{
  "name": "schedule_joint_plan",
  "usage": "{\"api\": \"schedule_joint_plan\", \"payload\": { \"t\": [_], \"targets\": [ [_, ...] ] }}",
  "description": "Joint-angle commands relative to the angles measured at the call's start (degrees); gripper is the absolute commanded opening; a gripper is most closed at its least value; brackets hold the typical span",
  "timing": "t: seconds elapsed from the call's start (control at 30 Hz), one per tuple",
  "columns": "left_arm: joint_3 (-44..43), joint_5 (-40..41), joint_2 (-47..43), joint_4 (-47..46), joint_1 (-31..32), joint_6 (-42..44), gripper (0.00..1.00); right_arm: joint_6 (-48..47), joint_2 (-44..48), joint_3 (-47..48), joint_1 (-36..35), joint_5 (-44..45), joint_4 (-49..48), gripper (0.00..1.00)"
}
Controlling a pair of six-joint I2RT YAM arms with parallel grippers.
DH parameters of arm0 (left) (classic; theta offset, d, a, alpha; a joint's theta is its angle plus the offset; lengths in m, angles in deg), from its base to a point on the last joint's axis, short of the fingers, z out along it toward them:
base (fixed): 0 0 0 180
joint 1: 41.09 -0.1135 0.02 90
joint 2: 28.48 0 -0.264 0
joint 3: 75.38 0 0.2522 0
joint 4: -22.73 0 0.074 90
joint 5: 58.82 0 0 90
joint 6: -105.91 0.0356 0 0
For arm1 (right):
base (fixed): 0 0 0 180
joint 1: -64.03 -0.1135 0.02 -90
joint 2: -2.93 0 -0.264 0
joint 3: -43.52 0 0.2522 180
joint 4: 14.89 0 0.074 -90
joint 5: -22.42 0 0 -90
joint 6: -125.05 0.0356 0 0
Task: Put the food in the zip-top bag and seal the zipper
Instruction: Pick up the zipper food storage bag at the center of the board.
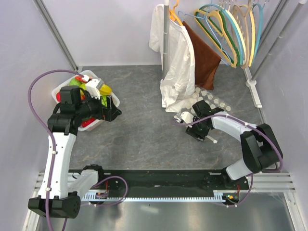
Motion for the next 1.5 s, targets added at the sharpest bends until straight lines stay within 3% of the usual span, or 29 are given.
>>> {"api": "schedule_joint_plan", "payload": {
  "t": [0.0, 0.17, 0.27, 0.3, 0.33, 0.37, 0.73, 0.9, 1.1, 1.23, 1.4, 1.47],
  "targets": [
    [0.1, -1.5, 0.6, -2.4, 0.1, -1.9, 1.0, 1.9, -2.8, 2.5, -0.5, 2.9, -4.7, 0.6],
    [0.2, -1.9, 0.7, -2.6, 0.1, -1.8, 1.0, 2.2, -3.9, 3.1, -0.5, 2.8, -3.9, 0.41],
    [0.5, -2.0, 0.7, -2.7, 0.1, -1.8, 1.0, 2.2, -3.3, 3.2, -0.6, 3.4, -3.3, 0.23],
    [0.6, -2.0, 0.6, -2.7, 0.1, -1.8, 1.0, 2.2, -3.2, 3.3, -0.6, 3.7, -3.3, 0.09],
    [0.7, -2.0, 0.5, -2.8, 0.1, -1.8, 1.0, 2.1, -3.2, 3.4, -0.6, 4.1, -3.1, 0.01],
    [0.8, -2.0, 0.5, -2.9, 0.1, -1.8, 1.0, 2.0, -3.2, 3.6, -0.5, 4.4, -2.6, 0.0],
    [3.7, -6.3, -0.5, -3.8, 0.1, -1.8, 1.0, 4.7, 7.5, 14.9, -0.5, -6.0, 9.9, 0.0],
    [5.9, -16.3, -0.2, -7.3, 0.1, -8.9, 0.94, 10.3, 9.1, 24.8, -0.6, -13.0, 14.2, 0.0],
    [12.2, -25.9, -2.2, -20.6, 3.9, -22.9, 0.94, 22.0, 10.8, 30.1, -0.5, -26.3, 12.5, 0.0],
    [16.0, -23.5, -1.3, -27.8, 9.5, -32.0, 0.91, 29.5, 13.2, 25.8, -1.1, -30.5, 5.1, 0.0],
    [26.0, -20.3, 3.4, -49.6, 19.1, -46.7, 0.87, 34.1, 15.6, 19.4, -3.8, -31.4, -1.9, 0.0],
    [27.2, -17.9, 6.0, -52.2, 21.1, -49.3, 0.87, 34.5, 16.7, 18.0, -4.5, -31.6, -2.5, 0.0]
  ]
}}
